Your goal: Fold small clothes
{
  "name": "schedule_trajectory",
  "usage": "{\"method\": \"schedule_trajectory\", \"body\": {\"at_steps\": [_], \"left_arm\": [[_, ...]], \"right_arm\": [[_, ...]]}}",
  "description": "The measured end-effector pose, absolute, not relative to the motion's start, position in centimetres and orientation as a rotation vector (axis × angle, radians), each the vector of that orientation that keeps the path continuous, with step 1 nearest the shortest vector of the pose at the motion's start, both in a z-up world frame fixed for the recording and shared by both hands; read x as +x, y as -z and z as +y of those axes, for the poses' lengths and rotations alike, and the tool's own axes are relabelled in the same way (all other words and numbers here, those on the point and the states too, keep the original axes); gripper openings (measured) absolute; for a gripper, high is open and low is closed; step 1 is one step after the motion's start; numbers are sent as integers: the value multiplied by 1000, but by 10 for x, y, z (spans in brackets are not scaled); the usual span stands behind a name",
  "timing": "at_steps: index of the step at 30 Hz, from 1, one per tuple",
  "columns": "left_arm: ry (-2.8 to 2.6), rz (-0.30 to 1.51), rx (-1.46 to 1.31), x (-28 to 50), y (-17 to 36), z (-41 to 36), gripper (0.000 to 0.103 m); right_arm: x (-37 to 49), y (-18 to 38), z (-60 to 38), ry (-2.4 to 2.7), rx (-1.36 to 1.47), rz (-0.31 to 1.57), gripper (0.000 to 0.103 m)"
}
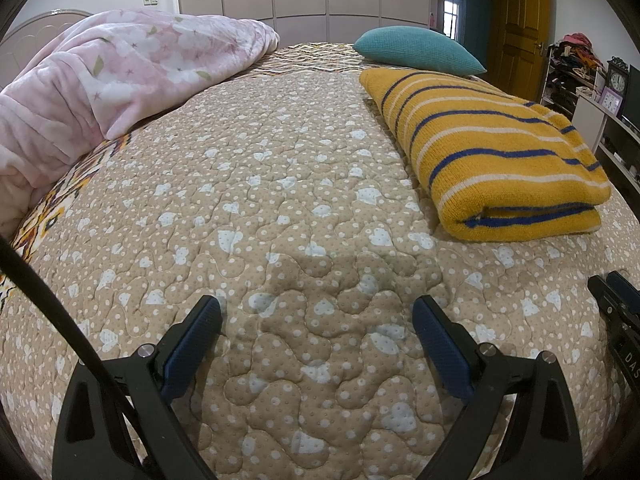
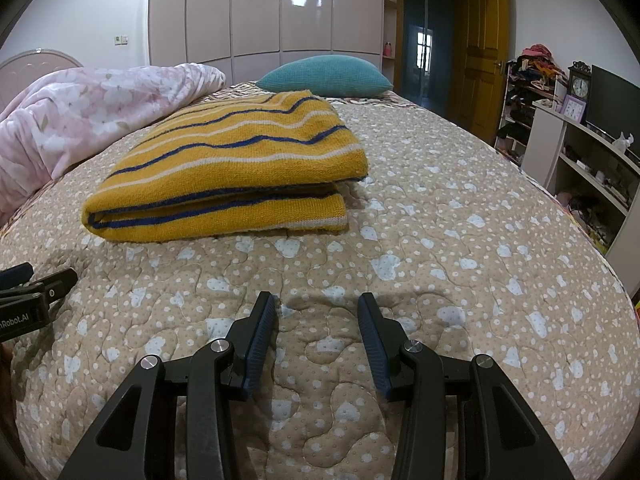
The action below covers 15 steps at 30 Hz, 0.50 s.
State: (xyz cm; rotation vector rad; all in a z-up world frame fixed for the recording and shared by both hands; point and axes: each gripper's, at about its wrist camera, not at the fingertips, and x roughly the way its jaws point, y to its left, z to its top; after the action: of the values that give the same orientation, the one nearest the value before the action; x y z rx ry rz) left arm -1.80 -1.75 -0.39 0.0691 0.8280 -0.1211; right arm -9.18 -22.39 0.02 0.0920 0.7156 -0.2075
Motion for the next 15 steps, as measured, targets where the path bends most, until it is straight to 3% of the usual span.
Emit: {"method": "schedule_trajectory", "body": {"at_steps": [15], "left_arm": [[121,827,70,-18,4,-17,96]], "right_arm": [[-92,0,-223,204,87,714,46]]}}
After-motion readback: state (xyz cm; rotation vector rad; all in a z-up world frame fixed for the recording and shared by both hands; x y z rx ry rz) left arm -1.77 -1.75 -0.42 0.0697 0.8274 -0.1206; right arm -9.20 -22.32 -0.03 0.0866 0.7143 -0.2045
